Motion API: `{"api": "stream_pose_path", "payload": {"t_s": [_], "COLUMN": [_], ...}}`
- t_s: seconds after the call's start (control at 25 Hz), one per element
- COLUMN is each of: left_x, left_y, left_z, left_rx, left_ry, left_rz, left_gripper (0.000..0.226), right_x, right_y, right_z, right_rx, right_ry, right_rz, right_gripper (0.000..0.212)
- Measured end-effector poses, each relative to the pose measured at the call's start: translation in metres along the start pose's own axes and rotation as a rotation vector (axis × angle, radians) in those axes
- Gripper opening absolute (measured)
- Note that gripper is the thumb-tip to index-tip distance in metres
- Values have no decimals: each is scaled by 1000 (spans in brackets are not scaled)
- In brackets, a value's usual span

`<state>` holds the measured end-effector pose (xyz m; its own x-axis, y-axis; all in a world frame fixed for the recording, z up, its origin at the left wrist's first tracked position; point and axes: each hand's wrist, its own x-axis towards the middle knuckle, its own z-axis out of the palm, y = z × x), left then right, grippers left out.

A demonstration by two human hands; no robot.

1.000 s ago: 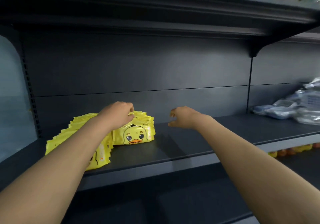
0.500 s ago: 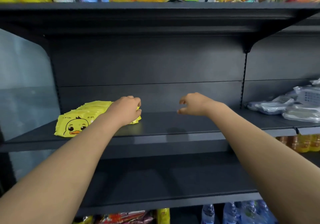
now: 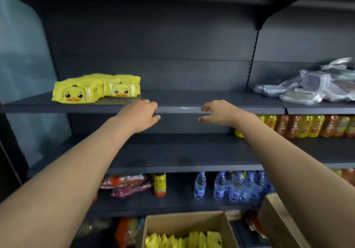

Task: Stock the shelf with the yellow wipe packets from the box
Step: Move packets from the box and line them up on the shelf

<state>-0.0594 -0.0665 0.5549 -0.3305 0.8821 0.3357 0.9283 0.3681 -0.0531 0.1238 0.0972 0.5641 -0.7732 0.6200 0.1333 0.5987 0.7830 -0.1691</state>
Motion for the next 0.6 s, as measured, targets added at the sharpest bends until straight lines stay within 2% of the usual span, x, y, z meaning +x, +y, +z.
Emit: {"api": "stream_pose_path", "payload": {"t_s": [0.24,0.44,0.6], "left_x": [-30,-33,-34], "left_y": [49,81,104], "left_z": [74,176,275], "left_rx": [-131,-264,-348], "left_ry": [-206,-282,-384], "left_rz": [-38,-132,-252], "left_gripper": [36,33,30], "right_x": [-40,-37,-24], "right_y": [60,115,161], "right_z": [81,188,289], "right_rx": [96,153,171], "right_ry": [-176,-353,-569], "right_rz": [31,64,62], "right_gripper": [61,49,44]}}
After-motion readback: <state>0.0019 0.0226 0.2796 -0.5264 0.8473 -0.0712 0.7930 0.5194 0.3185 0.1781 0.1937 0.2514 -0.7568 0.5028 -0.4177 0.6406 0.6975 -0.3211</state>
